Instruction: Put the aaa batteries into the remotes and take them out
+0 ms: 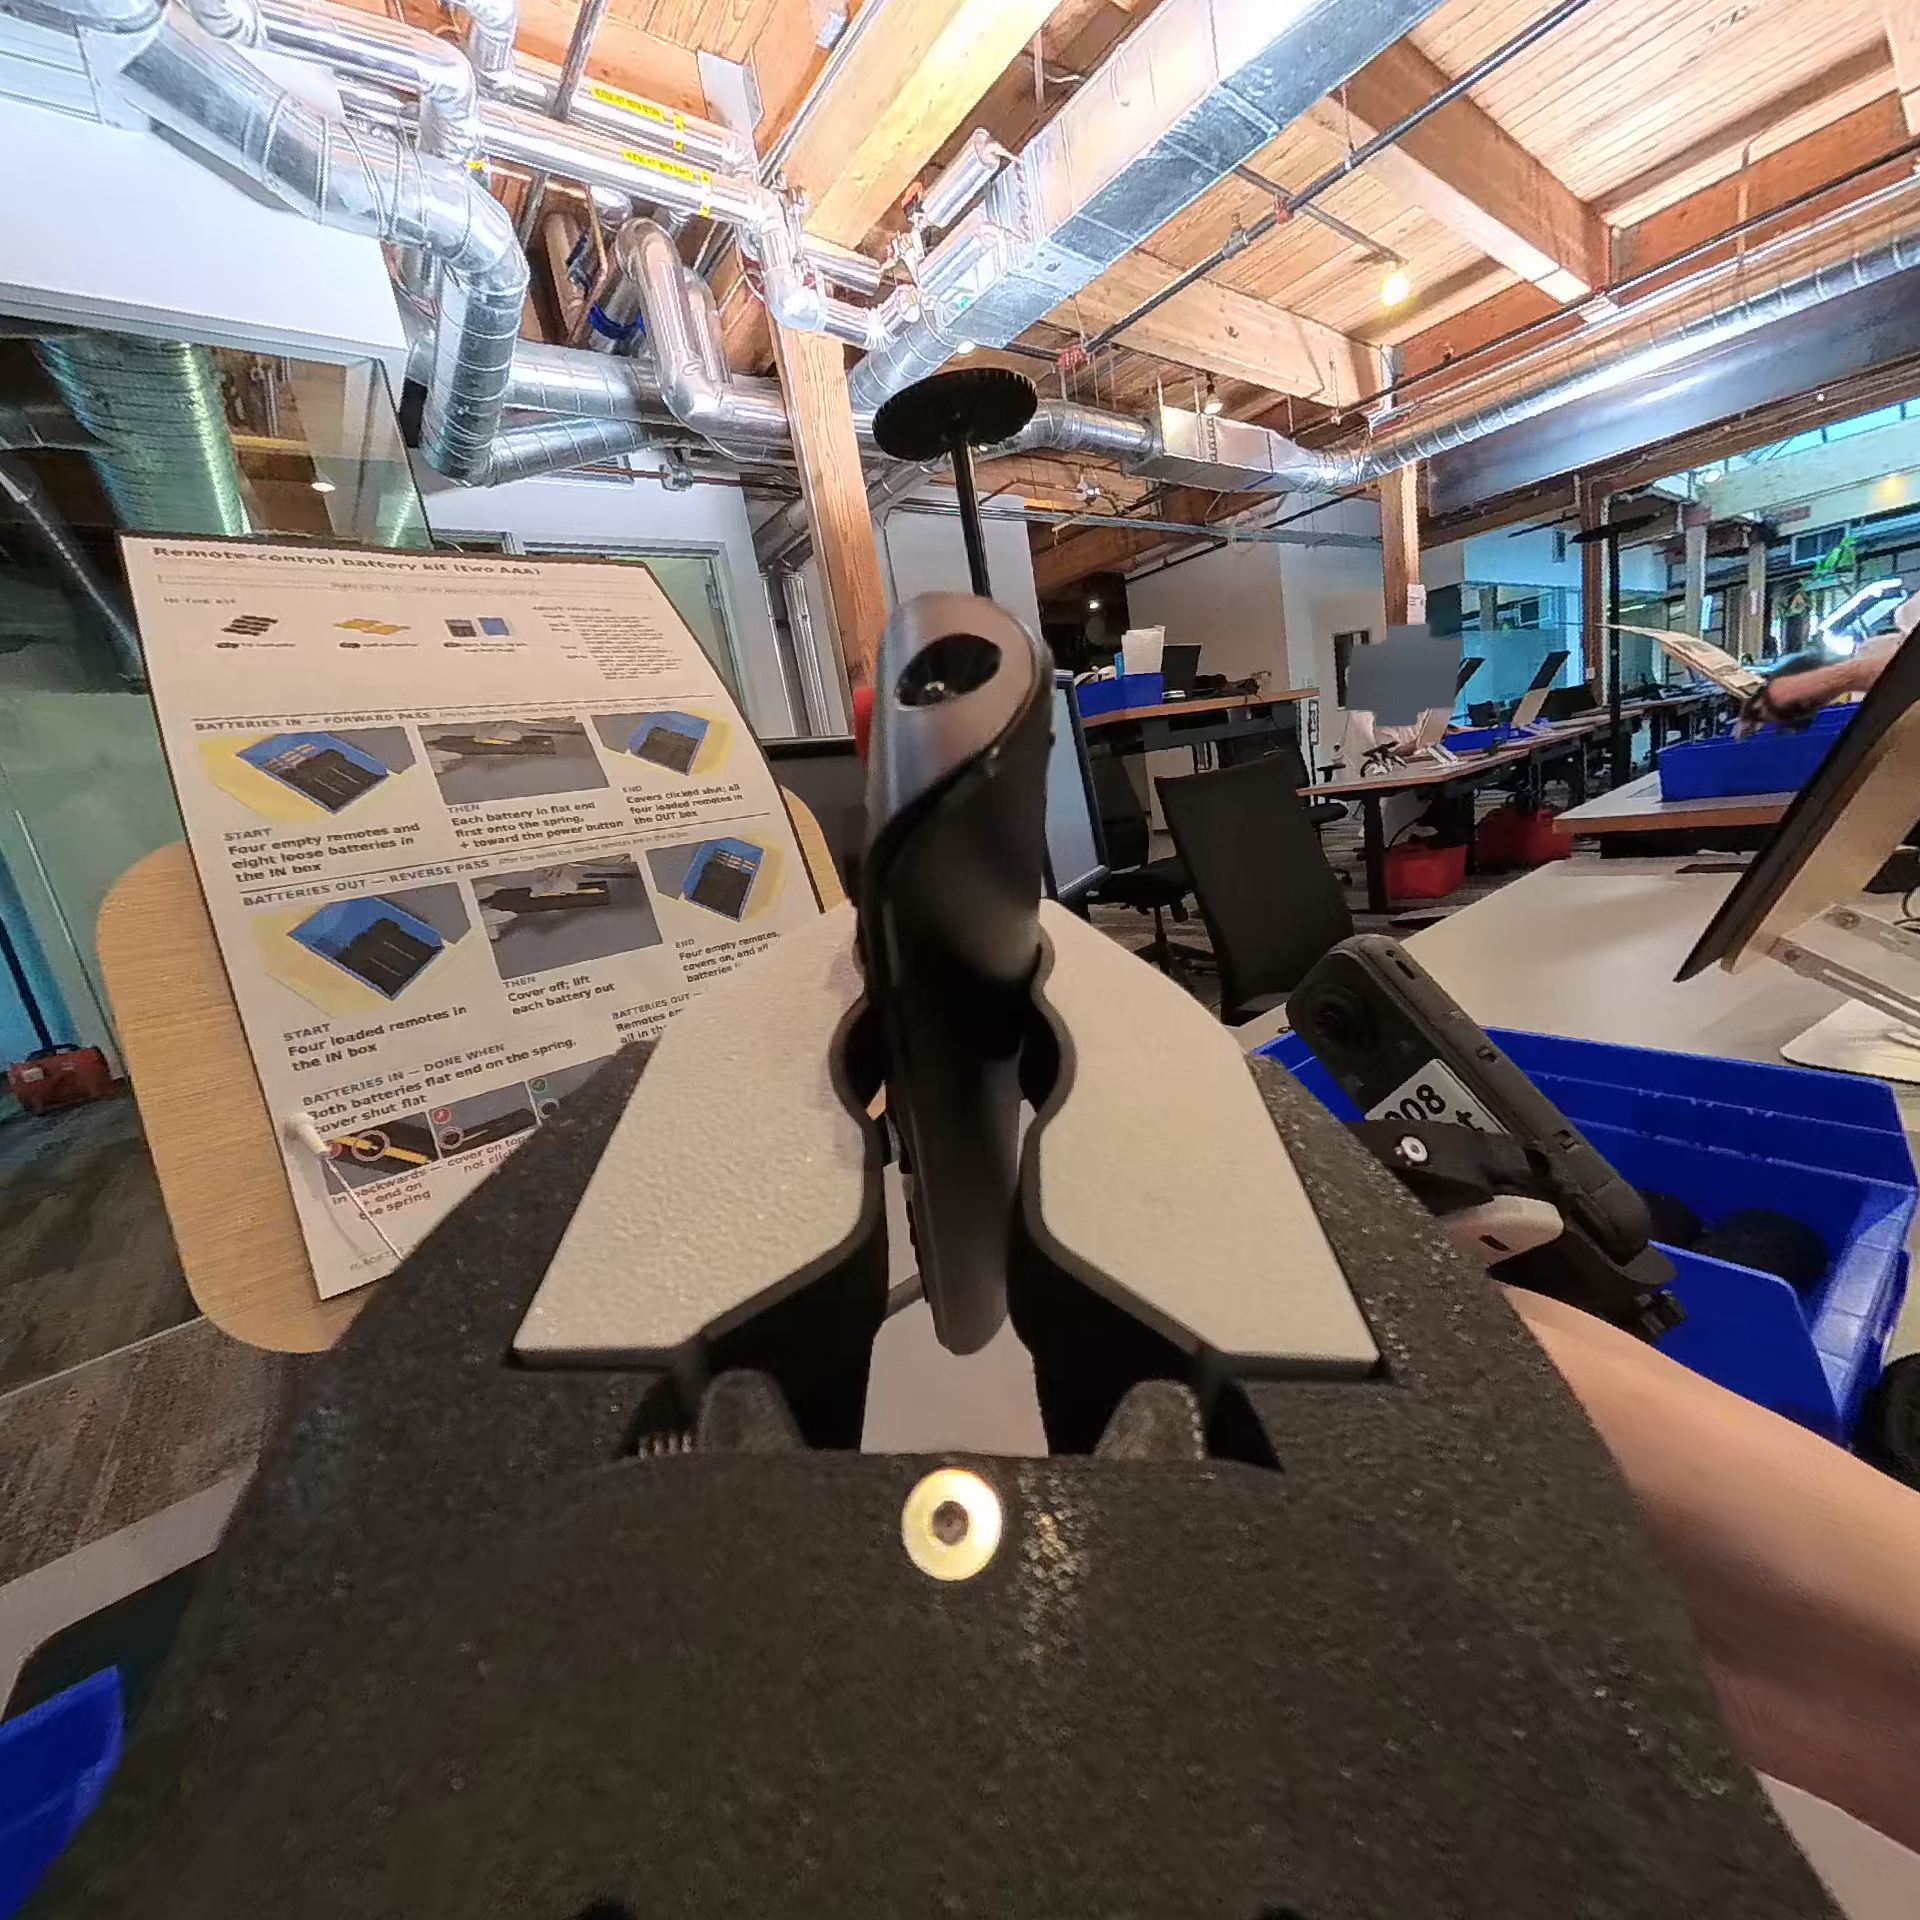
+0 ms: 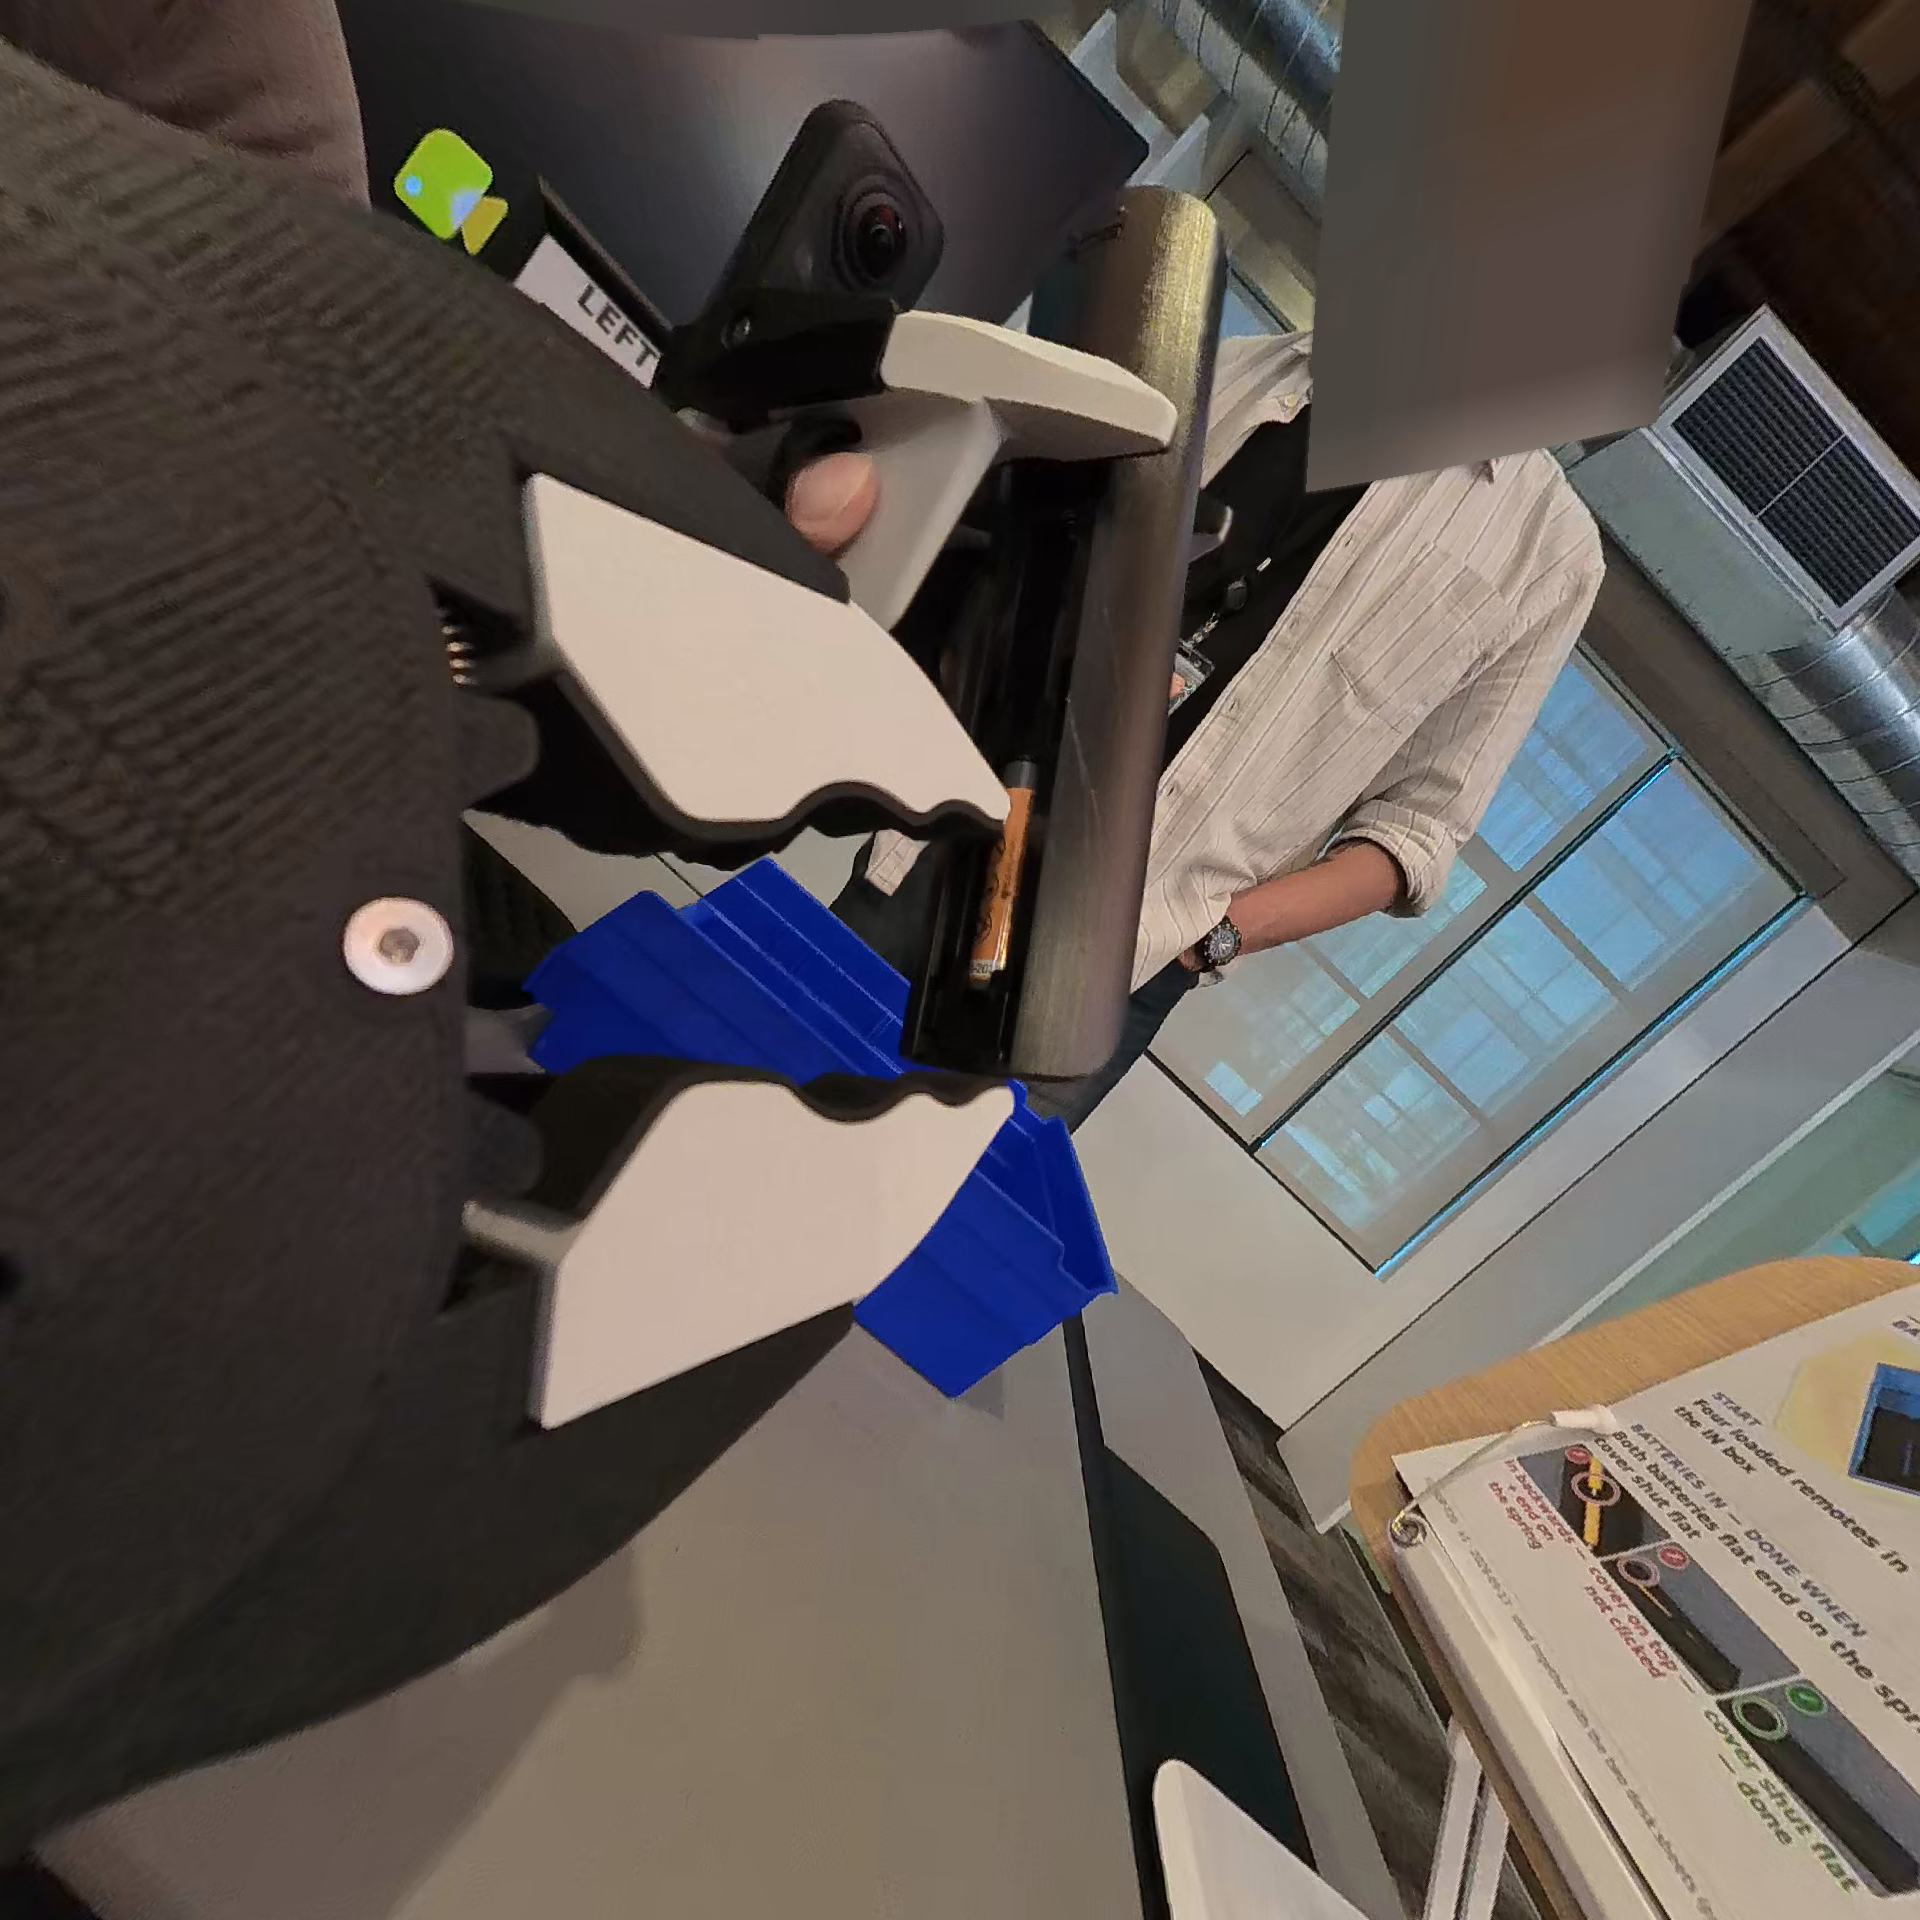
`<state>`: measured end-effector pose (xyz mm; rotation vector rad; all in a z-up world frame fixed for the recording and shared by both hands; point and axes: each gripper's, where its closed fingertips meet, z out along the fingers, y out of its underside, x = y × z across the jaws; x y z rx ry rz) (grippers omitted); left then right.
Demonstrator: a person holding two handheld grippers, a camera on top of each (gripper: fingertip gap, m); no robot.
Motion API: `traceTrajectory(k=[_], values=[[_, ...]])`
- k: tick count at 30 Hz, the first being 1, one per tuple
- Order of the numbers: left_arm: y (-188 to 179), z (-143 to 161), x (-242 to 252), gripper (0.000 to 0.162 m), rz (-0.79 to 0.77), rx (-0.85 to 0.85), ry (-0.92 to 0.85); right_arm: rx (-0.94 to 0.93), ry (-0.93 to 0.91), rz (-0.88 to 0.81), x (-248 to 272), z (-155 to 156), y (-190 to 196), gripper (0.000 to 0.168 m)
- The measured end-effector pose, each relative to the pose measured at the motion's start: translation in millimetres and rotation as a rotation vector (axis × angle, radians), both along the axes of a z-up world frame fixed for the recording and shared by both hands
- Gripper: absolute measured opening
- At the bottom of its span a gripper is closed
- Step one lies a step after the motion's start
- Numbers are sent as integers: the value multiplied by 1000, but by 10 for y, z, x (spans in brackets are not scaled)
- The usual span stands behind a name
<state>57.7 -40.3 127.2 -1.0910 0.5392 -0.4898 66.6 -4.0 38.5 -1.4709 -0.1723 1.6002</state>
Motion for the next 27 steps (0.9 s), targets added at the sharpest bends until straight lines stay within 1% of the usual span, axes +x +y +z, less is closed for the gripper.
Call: traceTrajectory(k=[12,15,23,27], values=[[-6,-23,47,22,-58,-47,-34,21,-18,-19,70,7,30,42],[-19,-2,37,22,-68,-51,-43,36,-19,-21,92,30,29,38],[-14,-2,30,22,-76,-63,-60,48,-20,-24,114,34,43,35],[-12,7,16,22,-86,-72,-77,57,-16,-19,130,38,49,30]])
